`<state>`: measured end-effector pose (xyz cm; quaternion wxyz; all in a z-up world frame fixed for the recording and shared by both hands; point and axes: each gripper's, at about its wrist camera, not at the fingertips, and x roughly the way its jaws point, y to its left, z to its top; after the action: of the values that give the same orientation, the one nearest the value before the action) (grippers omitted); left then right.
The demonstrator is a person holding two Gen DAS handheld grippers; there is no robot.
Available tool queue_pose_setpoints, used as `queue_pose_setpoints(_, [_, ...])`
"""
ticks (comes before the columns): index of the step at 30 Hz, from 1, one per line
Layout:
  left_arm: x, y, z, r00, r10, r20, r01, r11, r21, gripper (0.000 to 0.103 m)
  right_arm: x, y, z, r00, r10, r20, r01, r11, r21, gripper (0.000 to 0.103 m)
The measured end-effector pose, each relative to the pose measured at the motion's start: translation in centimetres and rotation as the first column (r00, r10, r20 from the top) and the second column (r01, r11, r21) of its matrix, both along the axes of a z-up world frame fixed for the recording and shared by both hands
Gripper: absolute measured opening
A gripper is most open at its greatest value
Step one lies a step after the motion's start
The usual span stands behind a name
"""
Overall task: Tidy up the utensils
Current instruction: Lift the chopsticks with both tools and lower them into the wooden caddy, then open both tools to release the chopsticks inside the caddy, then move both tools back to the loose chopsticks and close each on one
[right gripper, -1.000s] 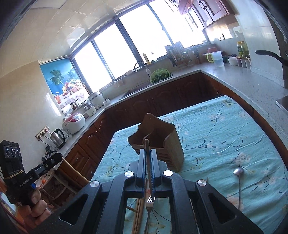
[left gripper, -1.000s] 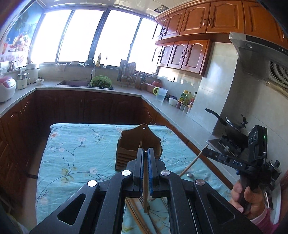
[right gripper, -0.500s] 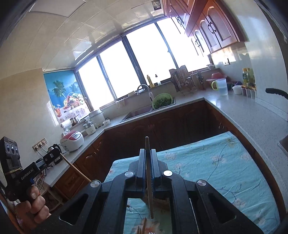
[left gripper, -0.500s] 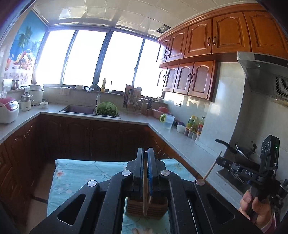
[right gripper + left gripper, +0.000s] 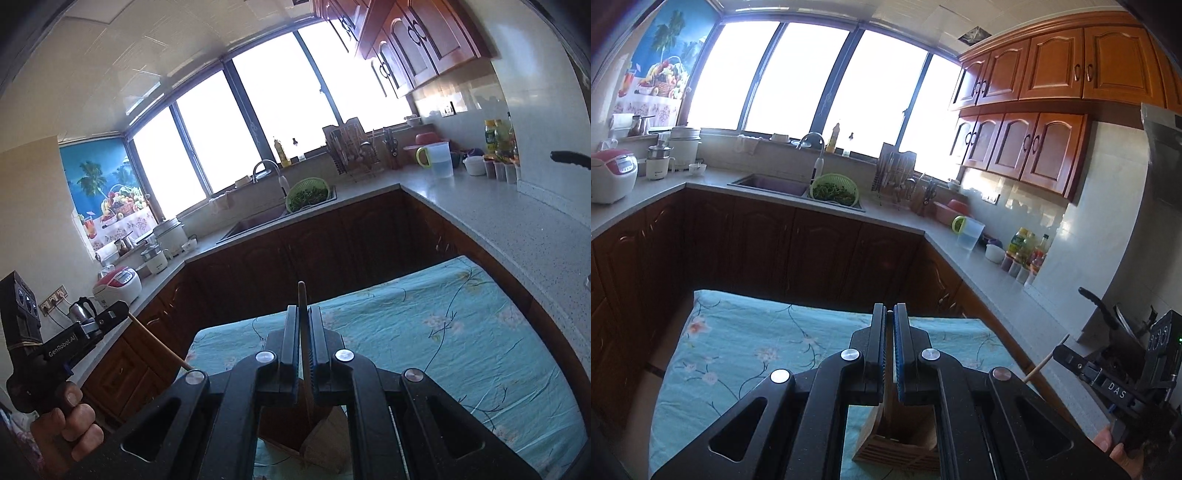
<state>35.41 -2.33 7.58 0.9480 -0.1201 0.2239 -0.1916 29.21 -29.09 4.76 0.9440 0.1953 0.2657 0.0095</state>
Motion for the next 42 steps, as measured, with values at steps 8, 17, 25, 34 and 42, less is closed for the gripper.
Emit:
queue_pose_setpoints(8, [2.7,-1.3,-1.5,0.999,0.022,-0.043,-0.021,1.000,0.010,0.003,0.7,-0.9,-3.4,0.997,-0.006,-0.075,0.010,0.999,0.048,0.000])
queue_pose_setpoints(17, [1.6,-0.7,-1.1,0.998,0.019,-0.068,-0.018,1.000,0.019,0.017,0.6,-1.7,-3.7,0.995,-0.009,-0.094,0.017,0.996,0.088,0.007])
queue_pose_setpoints(25, [-3.6,1.9,-0.4,0.997,0.073,-0.033,-0.073,0.997,-0.004,0.083,-3.4,-2.7,-2.6,0.999,-0.036,-0.022,0.038,0.993,0.111,0.089])
queue_pose_setpoints(34, [-11.4,4.6,-2.9,0.989,0.101,-0.104,-0.103,0.995,-0.012,0.089,-10.7,-2.5,-3.6,0.999,-0.034,-0.037,0.036,0.997,0.070,0.094])
queue_pose_setpoints(42, [-17.4,5.4,-5.3,0.974,0.090,-0.206,-0.090,0.996,0.007,0.089,-17.0,-1.8,-5.6,0.994,-0.061,-0.086,0.061,0.998,0.004,0.095])
